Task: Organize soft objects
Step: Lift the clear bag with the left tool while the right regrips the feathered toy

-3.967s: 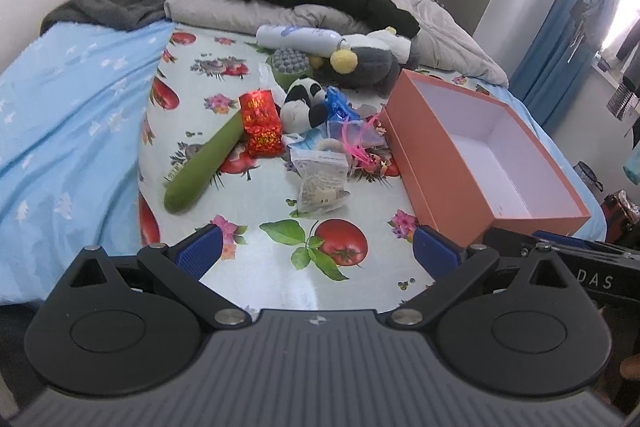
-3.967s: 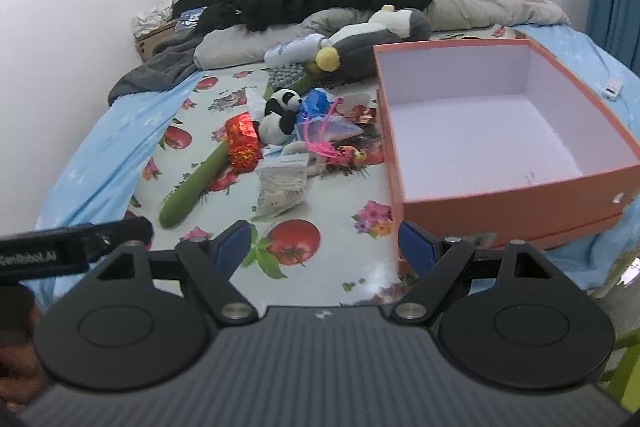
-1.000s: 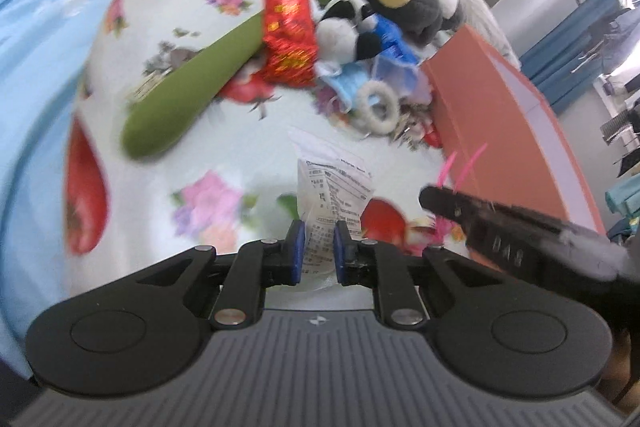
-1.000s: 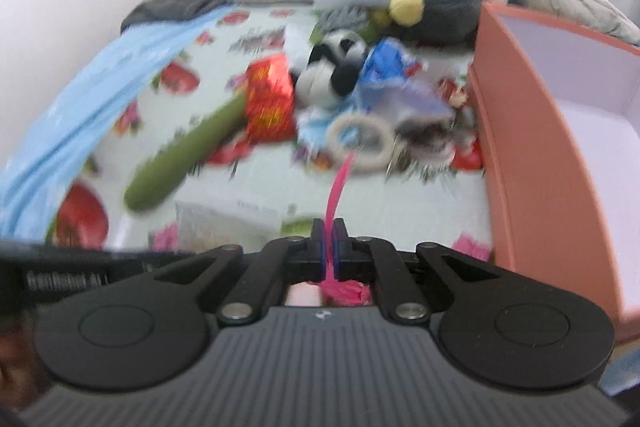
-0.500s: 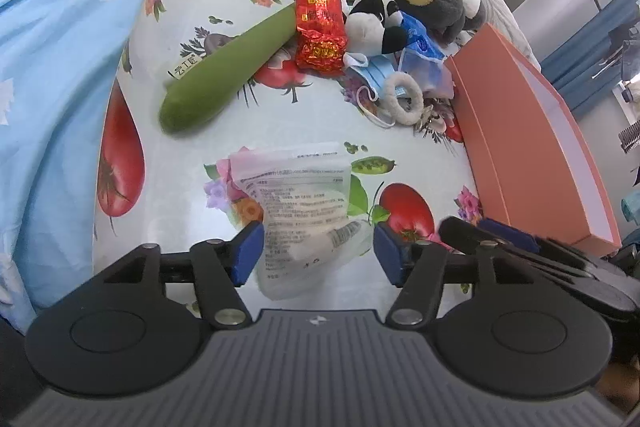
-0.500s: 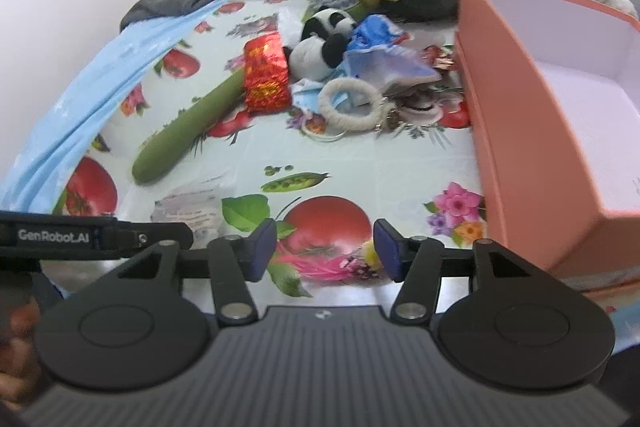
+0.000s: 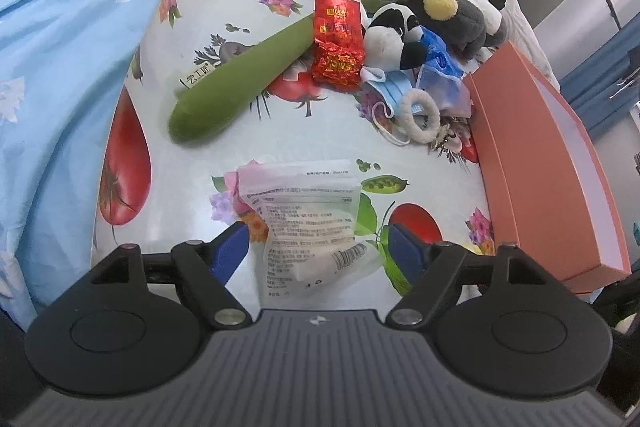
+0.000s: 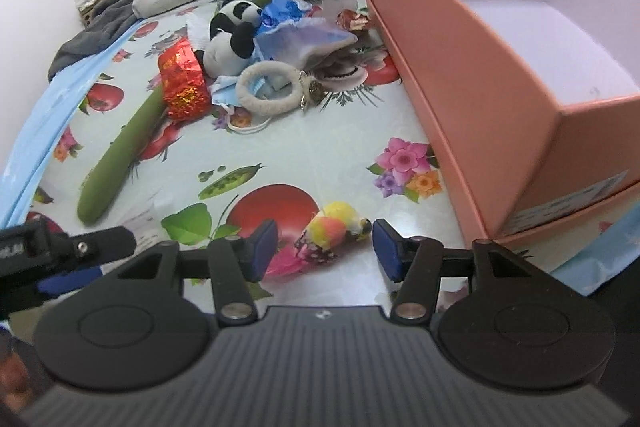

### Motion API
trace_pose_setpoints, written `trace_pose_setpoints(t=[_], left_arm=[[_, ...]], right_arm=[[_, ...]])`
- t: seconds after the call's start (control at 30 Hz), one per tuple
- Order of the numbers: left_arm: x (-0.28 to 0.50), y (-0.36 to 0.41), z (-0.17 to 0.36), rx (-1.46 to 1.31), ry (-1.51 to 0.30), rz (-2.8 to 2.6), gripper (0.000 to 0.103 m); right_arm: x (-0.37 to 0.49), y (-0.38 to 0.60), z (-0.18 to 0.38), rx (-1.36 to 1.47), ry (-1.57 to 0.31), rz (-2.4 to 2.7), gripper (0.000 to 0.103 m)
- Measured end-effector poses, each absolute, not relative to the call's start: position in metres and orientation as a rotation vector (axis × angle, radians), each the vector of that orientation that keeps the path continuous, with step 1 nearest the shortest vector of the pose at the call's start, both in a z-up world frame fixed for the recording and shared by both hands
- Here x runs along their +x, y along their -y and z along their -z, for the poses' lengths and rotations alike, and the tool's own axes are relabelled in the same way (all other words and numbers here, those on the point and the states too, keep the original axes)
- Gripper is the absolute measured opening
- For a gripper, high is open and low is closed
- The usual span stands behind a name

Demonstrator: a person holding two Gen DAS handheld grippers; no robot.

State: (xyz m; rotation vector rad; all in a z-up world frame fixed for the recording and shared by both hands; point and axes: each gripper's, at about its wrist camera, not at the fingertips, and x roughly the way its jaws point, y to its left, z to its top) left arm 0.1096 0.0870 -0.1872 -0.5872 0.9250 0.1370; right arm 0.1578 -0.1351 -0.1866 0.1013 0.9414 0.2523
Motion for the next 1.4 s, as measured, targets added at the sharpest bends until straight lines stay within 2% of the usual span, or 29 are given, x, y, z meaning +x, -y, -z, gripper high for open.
trace_pose_setpoints(t=[0.17,0.5,0.67,0.87,0.93,0.97,1.03,1.13,1.4], left_arm=[[0.111,-0.083,0.189,-0.562,-0.938,-0.152,0.080],[0.121,-0.074,0.195,-0.516,-0.959,-0.157,0.080],[0.133,-0.056,0.197,-0.338,-0.997,-0.138,0.079],[0.138,-0.052,0.203,-0.336,-1.004,-0.128,0.061],[0.139,-0.052,0.202,-0.345,-1.003,-0.126,0.040],[0.139,-0.053,0.202,-0.348,-1.005,-0.128,0.039],[0.140,-0.054,0.201,-0.354,-1.001,-0.127,0.024],[0.138,-0.055,0.195,-0.365,-0.985,-0.124,0.020],[0.129,-0.050,0.165,-0.361,-0.925,-0.078,0.019]], right_arm=[[0.164,0.132,0.196,0.085,-0.958,-0.250,0.042],[0.161,0.129,0.188,-0.012,-0.910,-0.335,0.041],[0.161,0.129,0.192,-0.041,-0.902,-0.376,0.041],[0.165,0.129,0.199,-0.036,-0.918,-0.391,0.039],[0.166,0.130,0.201,-0.036,-0.918,-0.397,0.038],[0.166,0.129,0.201,-0.043,-0.913,-0.400,0.037],[0.167,0.129,0.200,-0.043,-0.910,-0.405,0.037],[0.168,0.132,0.198,-0.030,-0.909,-0.407,0.037],[0.160,0.138,0.173,-0.023,-0.845,-0.404,0.037]])
